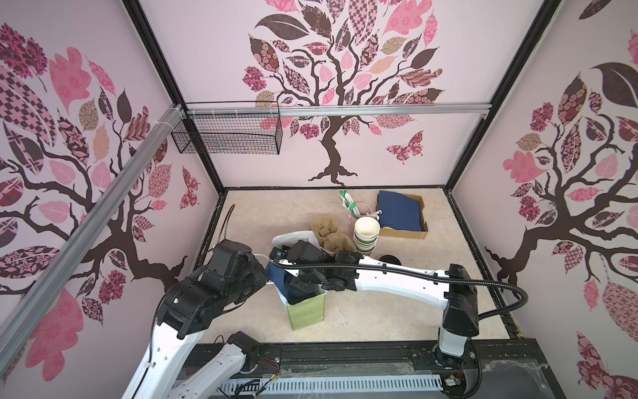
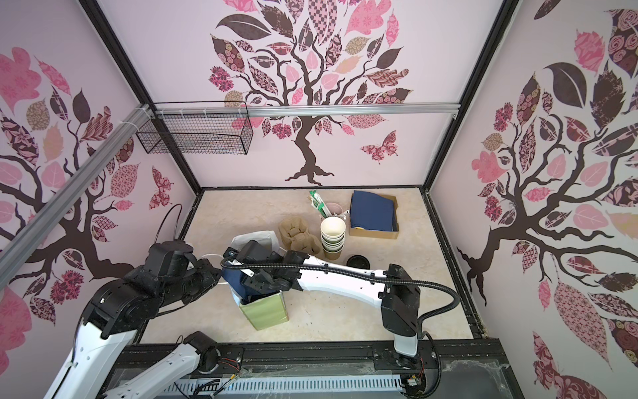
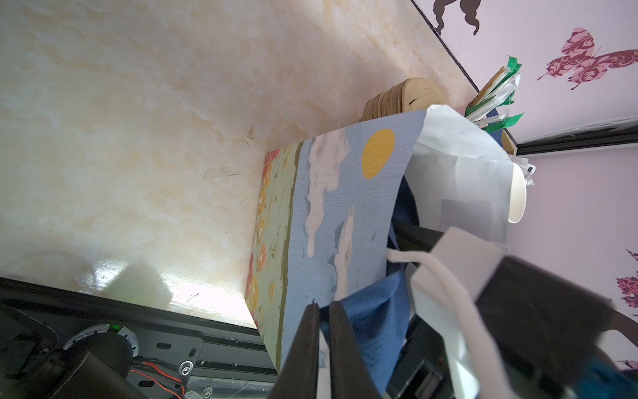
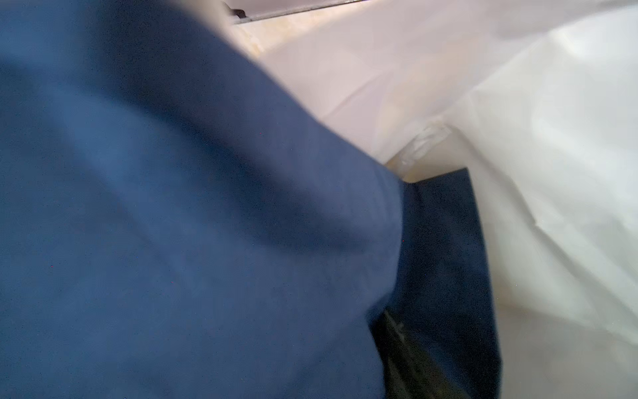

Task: Pack a coffee takeout order
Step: Place the tissues in the takeout bag.

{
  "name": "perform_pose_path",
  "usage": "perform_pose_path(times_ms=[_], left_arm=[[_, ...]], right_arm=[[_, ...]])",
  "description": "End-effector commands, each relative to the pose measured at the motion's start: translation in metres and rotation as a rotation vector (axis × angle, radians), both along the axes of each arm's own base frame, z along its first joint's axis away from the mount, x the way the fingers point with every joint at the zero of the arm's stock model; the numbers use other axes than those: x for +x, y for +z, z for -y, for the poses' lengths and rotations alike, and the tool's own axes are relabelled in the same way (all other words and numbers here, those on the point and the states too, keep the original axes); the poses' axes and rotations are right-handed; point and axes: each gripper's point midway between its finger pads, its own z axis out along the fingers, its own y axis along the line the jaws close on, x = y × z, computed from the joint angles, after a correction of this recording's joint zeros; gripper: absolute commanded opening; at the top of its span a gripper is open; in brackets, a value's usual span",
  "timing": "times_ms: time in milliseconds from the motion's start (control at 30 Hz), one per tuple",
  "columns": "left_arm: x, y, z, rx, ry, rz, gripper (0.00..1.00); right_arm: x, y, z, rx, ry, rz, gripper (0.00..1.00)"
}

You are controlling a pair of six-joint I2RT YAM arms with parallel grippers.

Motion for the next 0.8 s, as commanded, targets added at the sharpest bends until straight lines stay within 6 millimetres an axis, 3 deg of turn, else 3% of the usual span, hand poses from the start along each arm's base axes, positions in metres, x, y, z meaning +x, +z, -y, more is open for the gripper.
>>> perform_pose_path(times_ms=[0, 167, 267, 400, 533, 767], left_arm=[[0.004, 0.012, 0.001, -0.008, -0.006, 0.041, 0.09], [0.005, 0.01, 0.0, 0.0, 0.0, 0.034, 0.0], [0.005, 0.01, -0.002, 0.006, 0.005, 0.036, 0.0], [0.005, 0.009, -0.001, 0.007, 0.005, 0.032, 0.0], [0.005, 0.01, -0.001, 0.005, 0.002, 0.036, 0.0], [0.006, 0.011, 0.0, 0.003, -0.001, 0.036, 0.0]], right_arm=[[-0.017, 0.047, -0.002, 0.136, 0.078, -0.025, 0.61], [-0.025, 0.054, 0.002, 0.131, 0.128, -0.019, 0.63], [-0.028, 0.051, 0.007, 0.099, 0.15, -0.017, 0.63], [-0.04, 0.067, 0.012, 0.138, 0.219, 0.004, 0.64], [-0.05, 0.077, 0.006, 0.186, 0.3, 0.018, 0.64], [-0.046, 0.065, -0.012, 0.176, 0.321, 0.025, 0.61]])
